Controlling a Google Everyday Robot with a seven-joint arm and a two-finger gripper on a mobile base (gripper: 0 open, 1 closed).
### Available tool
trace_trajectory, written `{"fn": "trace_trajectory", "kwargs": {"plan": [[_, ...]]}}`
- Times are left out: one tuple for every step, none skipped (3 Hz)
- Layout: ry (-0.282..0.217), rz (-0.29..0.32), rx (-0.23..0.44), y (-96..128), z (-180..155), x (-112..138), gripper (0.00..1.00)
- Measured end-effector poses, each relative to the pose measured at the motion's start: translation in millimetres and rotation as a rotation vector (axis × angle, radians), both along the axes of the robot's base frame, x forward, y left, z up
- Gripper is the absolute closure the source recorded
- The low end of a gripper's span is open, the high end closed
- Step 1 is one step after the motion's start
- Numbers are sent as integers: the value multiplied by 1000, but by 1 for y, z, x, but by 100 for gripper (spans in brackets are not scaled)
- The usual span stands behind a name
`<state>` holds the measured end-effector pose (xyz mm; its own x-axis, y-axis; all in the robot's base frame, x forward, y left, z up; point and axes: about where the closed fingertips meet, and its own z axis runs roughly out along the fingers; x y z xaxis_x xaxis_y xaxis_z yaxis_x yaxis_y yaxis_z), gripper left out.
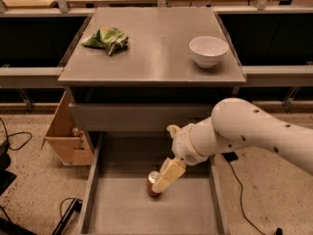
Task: Place coke can into middle drawer
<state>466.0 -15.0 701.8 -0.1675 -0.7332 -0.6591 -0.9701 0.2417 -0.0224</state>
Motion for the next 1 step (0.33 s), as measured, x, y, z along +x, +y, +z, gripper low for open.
{"fn": "trace_trajectory", "kwargs": {"plan": [[-70, -56, -125, 6, 47, -12, 0]]}}
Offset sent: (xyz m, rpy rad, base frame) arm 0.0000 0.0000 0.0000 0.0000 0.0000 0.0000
